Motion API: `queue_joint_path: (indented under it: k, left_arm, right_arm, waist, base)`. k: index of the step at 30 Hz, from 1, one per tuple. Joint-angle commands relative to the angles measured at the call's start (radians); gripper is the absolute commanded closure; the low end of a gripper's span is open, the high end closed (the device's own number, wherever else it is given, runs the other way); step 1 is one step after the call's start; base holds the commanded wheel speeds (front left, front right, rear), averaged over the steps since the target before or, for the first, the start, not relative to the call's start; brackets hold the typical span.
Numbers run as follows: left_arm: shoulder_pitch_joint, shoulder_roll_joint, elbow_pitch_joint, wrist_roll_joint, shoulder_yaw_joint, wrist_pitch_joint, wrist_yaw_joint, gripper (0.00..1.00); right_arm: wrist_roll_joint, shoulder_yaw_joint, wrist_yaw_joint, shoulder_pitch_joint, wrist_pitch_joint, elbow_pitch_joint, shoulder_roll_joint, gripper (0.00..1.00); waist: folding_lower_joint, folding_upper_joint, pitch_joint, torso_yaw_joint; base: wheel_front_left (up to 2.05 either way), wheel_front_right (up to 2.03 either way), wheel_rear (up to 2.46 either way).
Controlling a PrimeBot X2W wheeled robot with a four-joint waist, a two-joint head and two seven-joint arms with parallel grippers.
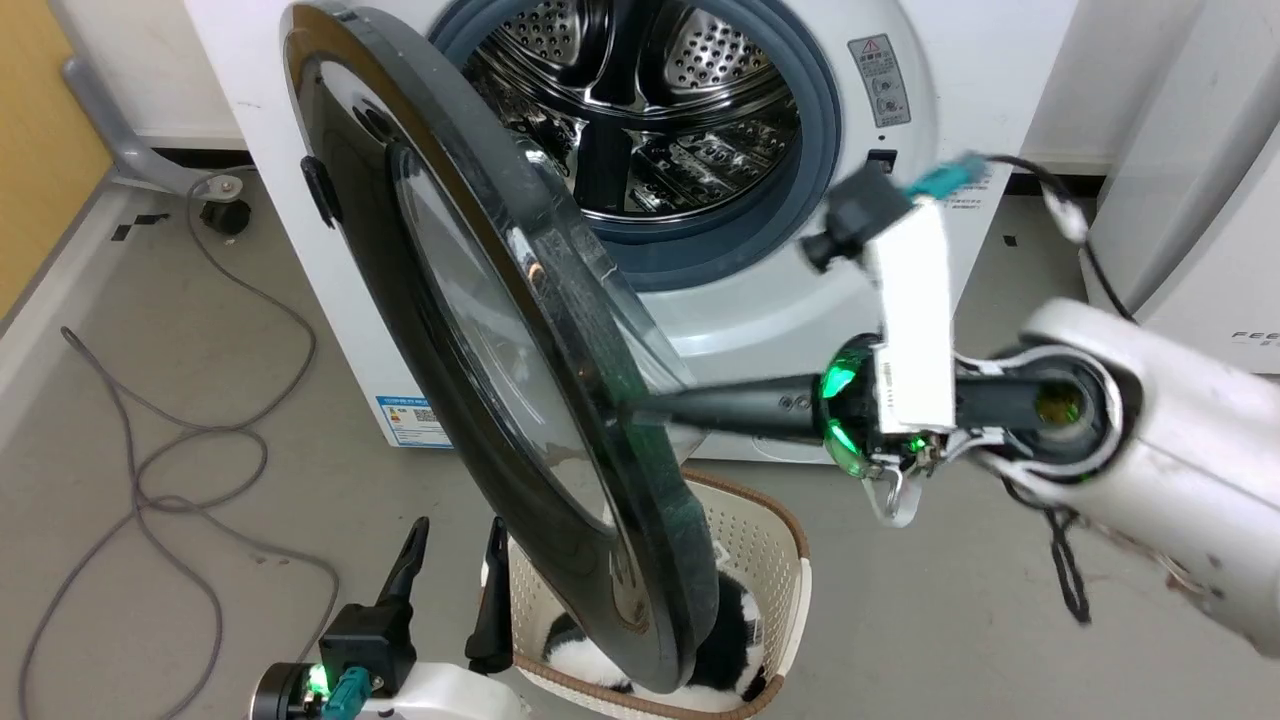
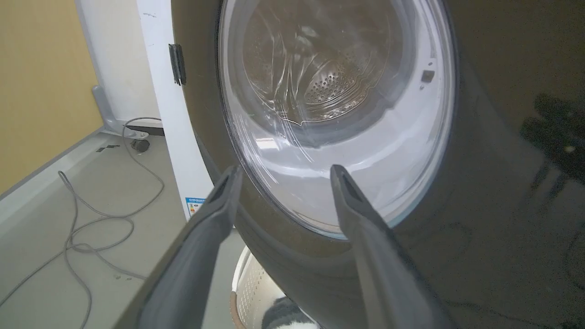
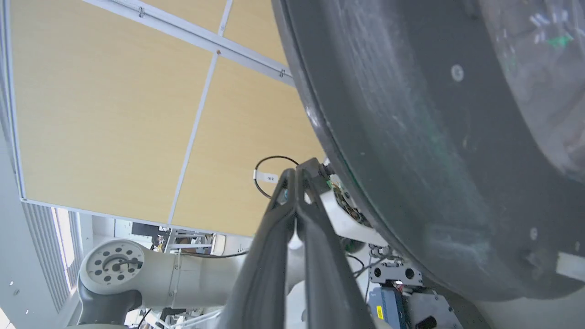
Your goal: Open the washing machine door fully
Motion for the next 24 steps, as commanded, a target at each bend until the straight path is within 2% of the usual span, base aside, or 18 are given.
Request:
queue_joint_path:
  k: [1, 2, 3, 13, 15, 17, 19, 23, 24]
  left_arm:
    - [0.006, 0.001, -0.004, -0.007, -0.003, -0.006, 0.0, 0.0]
    - [0.006, 0.001, -0.004, -0.01, -0.004, -0.006, 0.002, 0.0]
    - [0.006, 0.001, -0.006, -0.011, -0.003, -0.006, 0.004, 0.0]
    - [0.016, 0.001, -0.016, -0.015, 0.01, -0.006, 0.017, 0.0]
    - [0.016, 0.001, -0.015, -0.014, 0.014, -0.006, 0.016, 0.0]
    - [0.018, 0.001, -0.015, -0.014, 0.022, -0.006, 0.015, 0.0]
    - [0.022, 0.001, -0.016, -0.013, 0.027, -0.006, 0.015, 0.0]
    - [0.029, 0.001, -0.015, -0.014, 0.037, -0.006, 0.016, 0.0]
    - [0.029, 0.001, -0.015, -0.014, 0.037, -0.006, 0.016, 0.0]
  right_arm:
    - [0.012, -0.021, 0.007, 0.057, -0.105, -0.043, -0.028, 0.58]
    - [0.013, -0.035, 0.007, 0.083, -0.161, -0.069, -0.041, 0.44]
    - [0.019, -0.059, 0.007, 0.117, -0.226, -0.093, -0.051, 0.0]
    - [-0.06, -0.266, 0.007, 0.54, -0.797, -0.213, -0.134, 0.0]
    - [-0.084, -0.33, 0.007, 0.636, -0.833, -0.204, -0.146, 0.0]
    - [-0.121, -0.454, 0.007, 0.746, -0.838, -0.137, -0.138, 0.0]
    - [-0.208, -0.588, 0.007, 0.854, -0.839, -0.052, -0.105, 0.0]
    - [-0.442, -0.84, 0.007, 1.017, -0.839, 0.077, 0.017, 0.0]
    - [-0.442, -0.84, 0.007, 1.017, -0.839, 0.077, 0.017, 0.0]
  waist:
    - [0.0001, 0.0, 0.001, -0.004]
    - [0.0001, 0.0, 0.0, -0.006]
    - [0.0001, 0.0, 0.001, -0.011]
    - [0.0001, 0.0, -0.003, -0.07]
    - [0.0001, 0.0, -0.003, -0.078]
    - [0.0001, 0.0, -0.005, -0.087]
    - [0.0001, 0.0, -0.007, -0.093]
    - [0.0001, 0.0, -0.015, -0.102]
    - [0.0001, 0.0, -0.015, -0.102]
  base:
    - [0.0, 0.0, 0.0]
    - [0.0, 0.0, 0.0]
    - [0.0, 0.0, 0.0]
    - [0.0, 0.0, 0.0]
    - [0.0, 0.0, 0.0]
    - [0.0, 0.0, 0.0]
    - [0.0, 0.0, 0.0]
    - [0.0, 0.0, 0.0]
    - [0.0, 0.0, 0.0]
